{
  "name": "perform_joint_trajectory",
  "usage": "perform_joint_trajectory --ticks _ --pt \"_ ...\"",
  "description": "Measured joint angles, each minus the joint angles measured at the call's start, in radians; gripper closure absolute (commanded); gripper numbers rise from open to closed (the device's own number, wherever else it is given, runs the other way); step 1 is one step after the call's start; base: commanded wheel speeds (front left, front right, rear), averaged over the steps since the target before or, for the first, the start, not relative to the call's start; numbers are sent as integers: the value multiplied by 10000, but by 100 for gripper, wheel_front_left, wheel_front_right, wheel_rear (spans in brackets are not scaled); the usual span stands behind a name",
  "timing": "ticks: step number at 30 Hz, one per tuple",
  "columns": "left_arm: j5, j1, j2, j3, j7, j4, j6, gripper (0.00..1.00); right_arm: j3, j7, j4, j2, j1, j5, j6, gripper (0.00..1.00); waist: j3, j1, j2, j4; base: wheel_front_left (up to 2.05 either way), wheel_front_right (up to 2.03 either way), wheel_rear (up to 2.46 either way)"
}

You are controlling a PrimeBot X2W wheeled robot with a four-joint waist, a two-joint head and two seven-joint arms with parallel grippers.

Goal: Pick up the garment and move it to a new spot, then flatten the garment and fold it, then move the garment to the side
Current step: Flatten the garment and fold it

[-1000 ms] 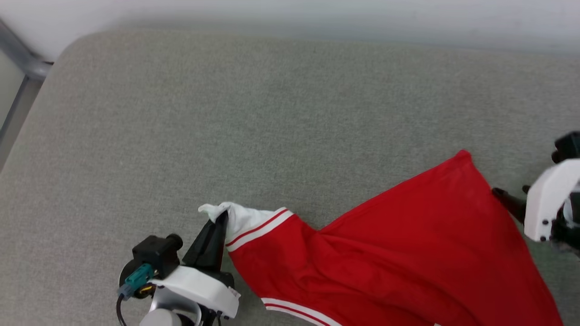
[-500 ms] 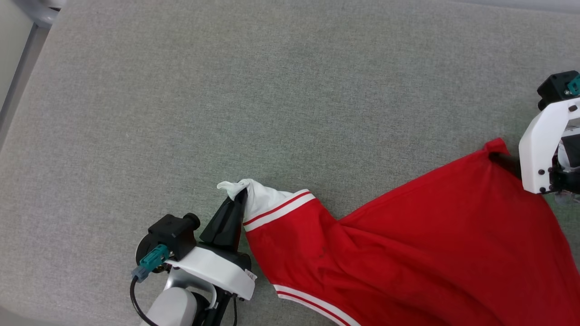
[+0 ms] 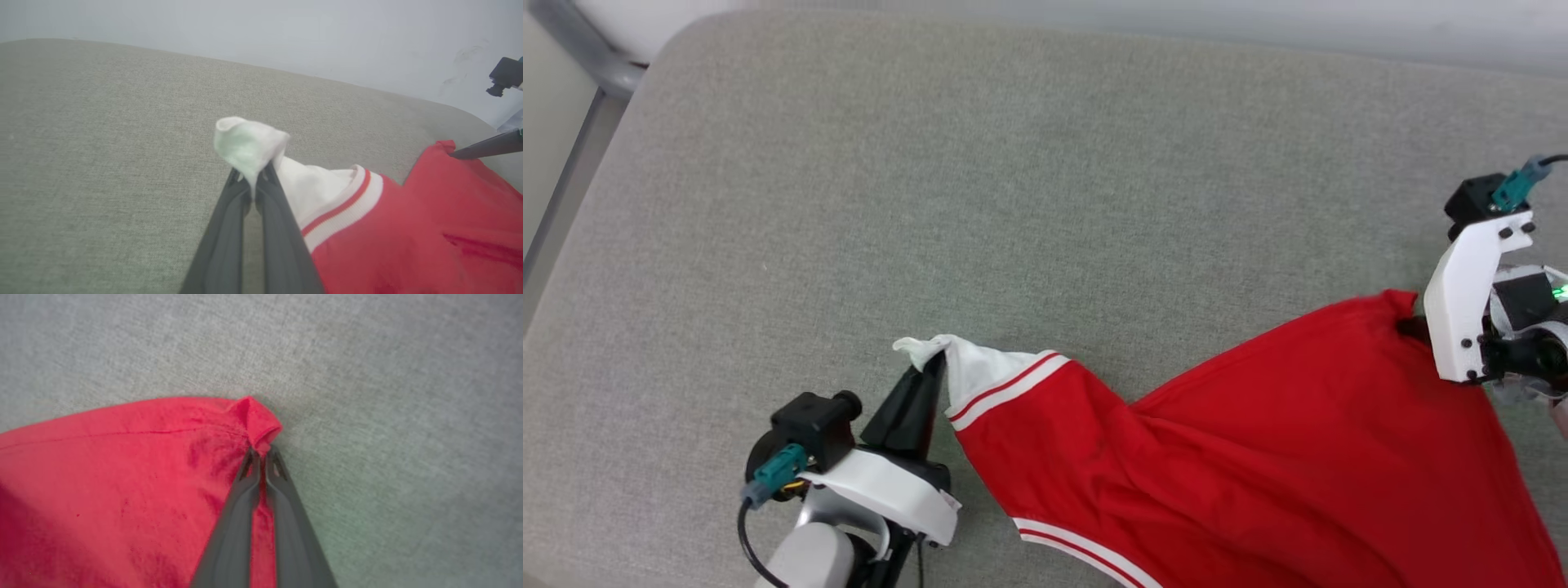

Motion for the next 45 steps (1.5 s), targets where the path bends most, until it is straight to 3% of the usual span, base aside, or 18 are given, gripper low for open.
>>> perform_joint_trajectory --ticks 9,19,33,45 --pt "-199 -1095 637 435 424 257 2 100 -616 -1354 58 21 -117 159 2 100 -1019 -1 0 -468 0 0 0" --pt "-635 -4349 1072 725 1254 1657 -75 100 -1561 -3012 234 217 -1365 -922 4 100 -1420 -2 0 -1149 0 0 0" --pt "-274 -10174 1791 1022 1267 4362 15 100 -3440 -5145 748 897 -5204 -3442 12 100 141 -1 0 -1425 0 0 0" --pt "-86 -13268 2054 1114 865 6184 107 100 -3866 -6096 1442 1772 -7596 -4606 12 100 1884 1 0 -1807 0 0 0"
